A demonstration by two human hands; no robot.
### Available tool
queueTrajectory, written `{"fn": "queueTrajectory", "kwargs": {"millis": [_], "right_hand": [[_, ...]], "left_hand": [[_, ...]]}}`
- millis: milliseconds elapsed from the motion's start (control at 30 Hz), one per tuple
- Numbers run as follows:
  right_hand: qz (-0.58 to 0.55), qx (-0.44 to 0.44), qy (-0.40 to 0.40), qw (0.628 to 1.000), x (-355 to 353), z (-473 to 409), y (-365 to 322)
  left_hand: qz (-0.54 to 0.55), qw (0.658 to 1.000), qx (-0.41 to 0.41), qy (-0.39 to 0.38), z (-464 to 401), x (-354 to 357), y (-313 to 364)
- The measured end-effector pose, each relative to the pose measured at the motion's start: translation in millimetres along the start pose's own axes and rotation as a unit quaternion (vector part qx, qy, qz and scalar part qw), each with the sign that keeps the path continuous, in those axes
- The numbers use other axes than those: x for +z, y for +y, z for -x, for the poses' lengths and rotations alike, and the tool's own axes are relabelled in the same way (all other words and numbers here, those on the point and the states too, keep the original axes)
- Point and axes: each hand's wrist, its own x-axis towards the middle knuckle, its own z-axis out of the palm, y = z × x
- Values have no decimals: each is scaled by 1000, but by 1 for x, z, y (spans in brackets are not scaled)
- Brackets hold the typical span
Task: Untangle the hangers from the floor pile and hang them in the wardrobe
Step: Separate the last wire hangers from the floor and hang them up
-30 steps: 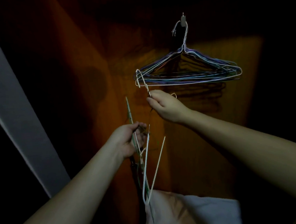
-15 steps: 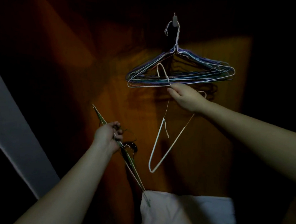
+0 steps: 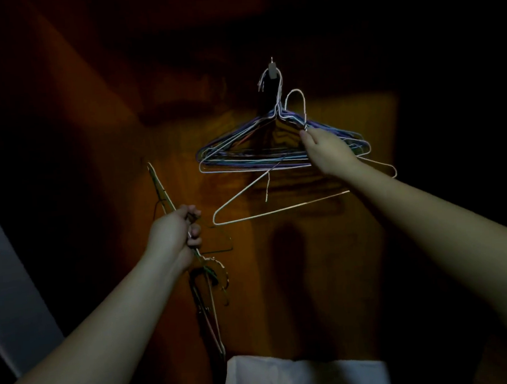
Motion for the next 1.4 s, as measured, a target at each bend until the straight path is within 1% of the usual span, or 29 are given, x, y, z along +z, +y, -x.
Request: {"fn": "queueTrajectory", "kwargs": {"millis": [100, 233, 300, 367, 500, 633, 767, 867, 967, 1067, 1200, 1400], "right_hand": [[-6, 2, 20, 1000, -9, -7, 3], [29, 47, 30, 998, -21, -24, 9], [42, 51, 31, 997, -26, -36, 8], [27, 57, 30, 998, -29, -46, 4], [-8, 74, 59, 995, -32, -65, -6], [-43, 92, 70, 992, -34, -84, -14], [-51, 85, 69, 993, -33, -94, -25], [-15, 63, 37, 997, -27, -94, -32], [-17, 67, 32, 997, -15, -93, -30], [-7, 49, 24, 998, 1, -91, -26], [-55, 52, 58, 995, 18, -91, -21], [-56, 50, 70, 995, 21, -91, -15]], "left_hand": [[-4, 1000, 14, -1, 1, 13, 10], [-1, 1000, 27, -11, 0, 28, 24], [-8, 999, 28, -18, 1, 35, 29], [-14, 999, 30, -24, 2, 41, 32], [-19, 999, 38, -27, 5, 49, 38], [-14, 998, 49, -28, 10, 52, 42], [-20, 998, 50, -29, 14, 56, 44], [-19, 998, 55, -25, 15, 56, 45], [-22, 998, 60, -25, 15, 54, 44], [-24, 998, 59, -24, 16, 51, 43], [-25, 997, 65, -30, 15, 51, 42], [-35, 997, 65, -29, 17, 52, 39]]}}
